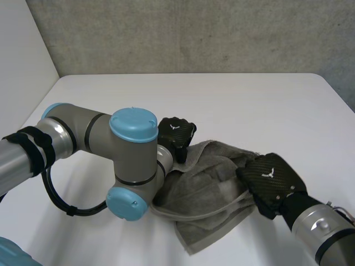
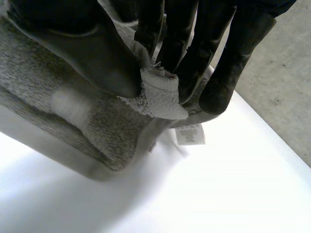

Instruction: Fold the towel.

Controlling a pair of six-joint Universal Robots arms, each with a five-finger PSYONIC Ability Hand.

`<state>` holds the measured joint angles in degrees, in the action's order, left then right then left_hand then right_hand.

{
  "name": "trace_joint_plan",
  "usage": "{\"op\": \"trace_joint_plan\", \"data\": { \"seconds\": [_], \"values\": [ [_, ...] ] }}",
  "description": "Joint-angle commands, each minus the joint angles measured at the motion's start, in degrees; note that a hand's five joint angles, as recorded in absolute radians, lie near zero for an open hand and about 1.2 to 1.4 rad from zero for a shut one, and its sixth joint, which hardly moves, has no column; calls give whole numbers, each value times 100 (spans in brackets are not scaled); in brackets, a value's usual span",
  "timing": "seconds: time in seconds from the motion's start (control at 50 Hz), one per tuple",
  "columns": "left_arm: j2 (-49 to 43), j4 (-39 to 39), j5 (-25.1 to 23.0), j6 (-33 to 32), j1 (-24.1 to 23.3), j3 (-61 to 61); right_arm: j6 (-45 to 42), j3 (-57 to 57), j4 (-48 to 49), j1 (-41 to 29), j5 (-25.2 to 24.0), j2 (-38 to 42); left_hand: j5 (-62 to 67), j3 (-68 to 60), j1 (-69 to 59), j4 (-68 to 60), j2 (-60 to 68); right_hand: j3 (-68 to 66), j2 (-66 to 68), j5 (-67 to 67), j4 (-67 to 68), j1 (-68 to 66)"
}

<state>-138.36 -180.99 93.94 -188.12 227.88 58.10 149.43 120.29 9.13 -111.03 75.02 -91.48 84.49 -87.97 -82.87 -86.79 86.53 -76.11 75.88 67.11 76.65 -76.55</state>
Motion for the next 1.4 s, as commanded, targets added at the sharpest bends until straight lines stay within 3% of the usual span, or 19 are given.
{"op": "trace_joint_plan", "data": {
  "seconds": [0.02, 0.1, 0.2, 0.26, 0.36, 0.5, 0.6, 0.72, 0.78, 0.82, 0.84, 0.86, 0.88, 0.94, 1.06, 1.16, 1.26, 1.4],
  "values": [
    [274, 195, 37, 65, 2, -87, -89, -548, 18, 266, -119, 104, -1449, 797, 287, 679, -653, -389, 412, 289, 335, -345],
    [609, 213, 151, 109, 108, -88, -72, -1043, 27, 275, -92, 113, -1449, 797, 287, 679, -653, -389, 412, 289, 335, -345],
    [1441, 257, 1080, 652, 538, 245, 77, -2226, 18, 222, 48, 96, -1449, 797, 287, 679, -653, -389, 412, 289, 335, -345],
    [1916, 275, 1311, 1022, 705, 701, 227, -2537, 10, 213, 110, 96, -1449, 797, 287, 679, -653, -389, 412, 289, 335, -345],
    [2575, 249, 1329, 1409, 846, 1588, 1034, -3300, -130, 205, 338, 87, -1449, 797, 287, 679, -653, -389, 412, 289, 335, -345],
    [3535, -129, 1320, 1507, 881, 2979, 1045, -3257, -632, 257, 250, 43, -1449, 797, 287, 679, -653, -389, 412, 289, 335, -345],
    [3764, -963, 1311, 1463, 811, 4242, 579, -2915, -948, 284, 233, 192, -1449, 797, 287, 679, -653, -389, 412, 289, 335, -345],
    [3711, -1087, 1267, 1428, 776, 4764, -687, -2150, -1019, 354, 321, 693, -1449, 797, 287, 679, -653, -389, 412, 289, 335, -345],
    [3711, -1096, 1092, 1419, 767, 4878, -994, -1798, -940, 565, 277, 746, -1749, 1097, 587, 980, -954, -389, 412, 289, 335, -345],
    [3772, -1096, 725, 1358, 776, 4860, -1003, -1684, -878, 679, 268, 772, -4695, 4043, 3533, 3925, -3900, -389, 412, 289, 335, -345],
    [3773, -1096, 722, 1357, 776, 4860, -1003, -1606, -800, 731, 268, 816, -4710, 4058, 3548, 3940, -3914, -389, 412, 289, 335, -345],
    [3799, -1096, 461, 1279, 785, 4799, -986, -1535, -695, 749, 268, 869, -5676, 5024, 4514, 4906, -4880, -389, 412, 289, 335, -345],
    [3799, -1096, 459, 1278, 785, 4799, -986, -1535, -694, 750, 268, 869, -5685, 5033, 4523, 4916, -4890, -389, 412, 289, 335, -345],
    [3825, -1140, -260, 744, 802, 4562, -889, -1394, -456, 750, 268, 887, -6272, 5620, 5110, 5502, -5477, -389, 412, 289, 335, -345],
    [3747, -1175, -946, -240, 872, 4290, -547, -1140, -105, 820, 250, 913, -6258, 5606, 5096, 5488, -5462, -389, 412, 289, 335, -345],
    [3414, -1167, -1202, -978, 864, 4123, -449, -1034, 62, 820, 241, 1036, -6190, 5538, 5028, 5421, -5395, -389, 412, 289, 335, -345],
    [2878, -1149, -1194, -1542, 767, 3807, -449, -972, 80, 811, 241, 1115, -6190, 5538, 5028, 5420, -5395, -389, 412, 289, 335, -345],
    [2032, -1123, -1194, -1719, 574, 3067, -449, -893, 80, 802, 206, 1212, -6241, 5588, 5078, 5471, -5445, -389, 412, 289, 335, -345]
  ]
}}
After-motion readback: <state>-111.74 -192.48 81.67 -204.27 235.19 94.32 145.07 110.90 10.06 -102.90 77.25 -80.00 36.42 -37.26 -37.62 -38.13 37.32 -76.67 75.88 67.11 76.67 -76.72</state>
